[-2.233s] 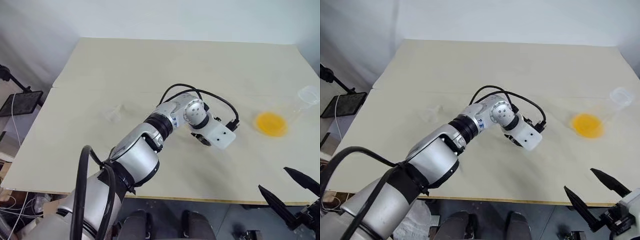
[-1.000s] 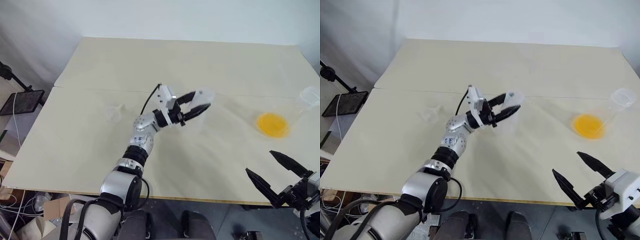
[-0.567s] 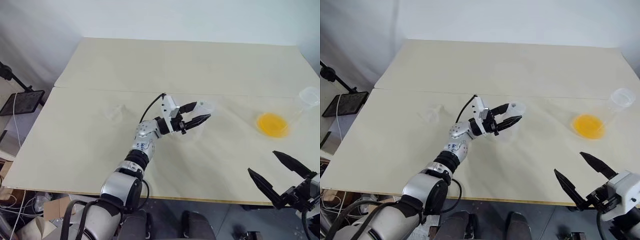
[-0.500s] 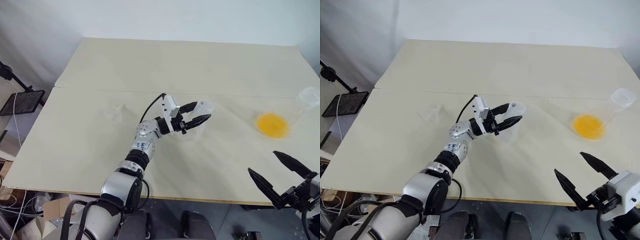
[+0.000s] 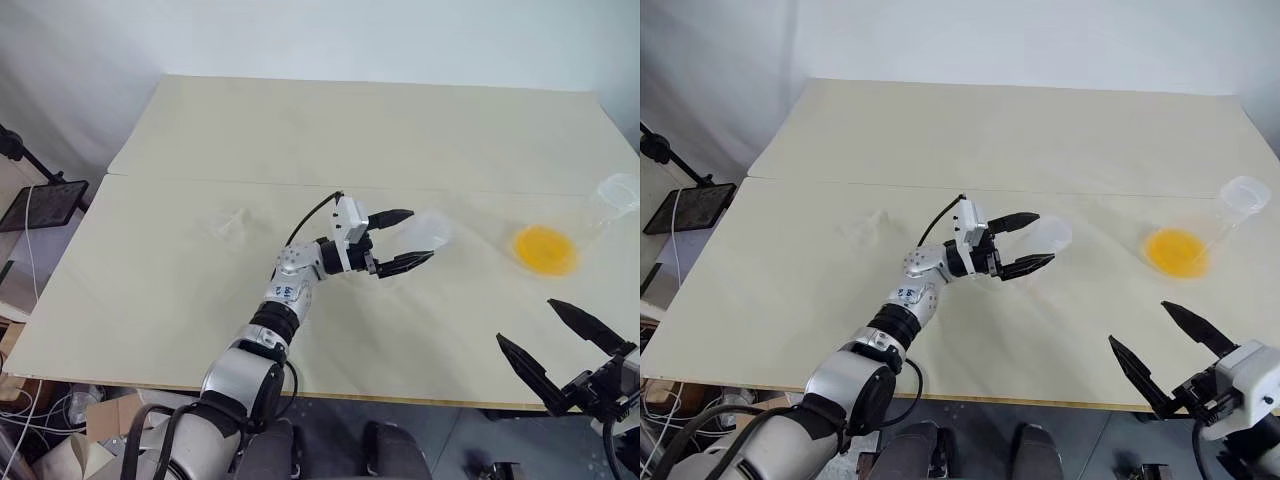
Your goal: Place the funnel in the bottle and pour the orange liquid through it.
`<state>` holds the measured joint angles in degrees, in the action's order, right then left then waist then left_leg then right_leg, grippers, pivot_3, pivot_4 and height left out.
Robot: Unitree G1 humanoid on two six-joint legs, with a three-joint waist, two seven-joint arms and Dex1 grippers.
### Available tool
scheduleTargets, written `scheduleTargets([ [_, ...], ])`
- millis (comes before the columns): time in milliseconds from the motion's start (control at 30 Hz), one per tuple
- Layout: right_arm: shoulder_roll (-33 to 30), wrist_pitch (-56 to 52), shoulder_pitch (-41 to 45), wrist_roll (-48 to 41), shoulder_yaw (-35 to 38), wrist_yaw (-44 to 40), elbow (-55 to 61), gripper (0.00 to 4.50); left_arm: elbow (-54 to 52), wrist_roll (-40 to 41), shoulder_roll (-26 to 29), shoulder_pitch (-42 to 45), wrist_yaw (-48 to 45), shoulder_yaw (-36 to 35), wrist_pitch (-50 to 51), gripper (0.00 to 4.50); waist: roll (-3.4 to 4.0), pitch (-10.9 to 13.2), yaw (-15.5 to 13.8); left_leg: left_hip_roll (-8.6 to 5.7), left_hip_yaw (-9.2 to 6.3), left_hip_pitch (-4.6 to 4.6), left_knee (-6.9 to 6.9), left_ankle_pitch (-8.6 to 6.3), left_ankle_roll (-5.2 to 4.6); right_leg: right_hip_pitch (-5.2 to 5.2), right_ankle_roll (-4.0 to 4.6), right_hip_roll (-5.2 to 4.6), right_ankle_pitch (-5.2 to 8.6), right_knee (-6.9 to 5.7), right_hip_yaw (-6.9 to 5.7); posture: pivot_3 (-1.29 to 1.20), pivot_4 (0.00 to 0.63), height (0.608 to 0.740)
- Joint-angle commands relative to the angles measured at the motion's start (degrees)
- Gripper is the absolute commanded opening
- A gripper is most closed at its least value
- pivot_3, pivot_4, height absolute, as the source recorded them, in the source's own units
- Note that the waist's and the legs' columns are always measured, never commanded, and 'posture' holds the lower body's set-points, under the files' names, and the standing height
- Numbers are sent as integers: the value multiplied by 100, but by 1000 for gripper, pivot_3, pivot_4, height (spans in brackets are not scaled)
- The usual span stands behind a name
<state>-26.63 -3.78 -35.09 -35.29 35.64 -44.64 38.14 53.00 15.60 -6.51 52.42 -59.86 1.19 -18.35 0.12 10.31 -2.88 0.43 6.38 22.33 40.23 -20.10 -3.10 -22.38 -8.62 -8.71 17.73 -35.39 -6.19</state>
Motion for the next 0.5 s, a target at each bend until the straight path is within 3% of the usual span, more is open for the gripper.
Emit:
scheduleTargets([
  [33, 31, 117, 51, -18, -67, 39, 36, 4500, -533, 118, -156, -242, -133, 63, 185, 4456, 0, 0, 2, 0, 0, 0, 0, 0, 0, 0, 0, 0, 0, 0, 0, 0, 150, 740],
  [267, 14, 136, 195, 30, -209, -7, -102, 4500, -1354, 127, 299, -450, -322, 96, 710, 4456, 0, 0, 9, 1, 0, 0, 0, 0, 0, 0, 0, 1, 0, -1, 0, 0, 150, 740],
  [500, -101, 158, 426, 30, -301, -153, -324, 4500, -2083, -98, 1159, -579, -343, 141, 954, 4456, 4, -2, 29, 3, -1, -4, 0, 2, 3, 0, 0, 2, 0, -8, 0, 0, 150, 740],
])
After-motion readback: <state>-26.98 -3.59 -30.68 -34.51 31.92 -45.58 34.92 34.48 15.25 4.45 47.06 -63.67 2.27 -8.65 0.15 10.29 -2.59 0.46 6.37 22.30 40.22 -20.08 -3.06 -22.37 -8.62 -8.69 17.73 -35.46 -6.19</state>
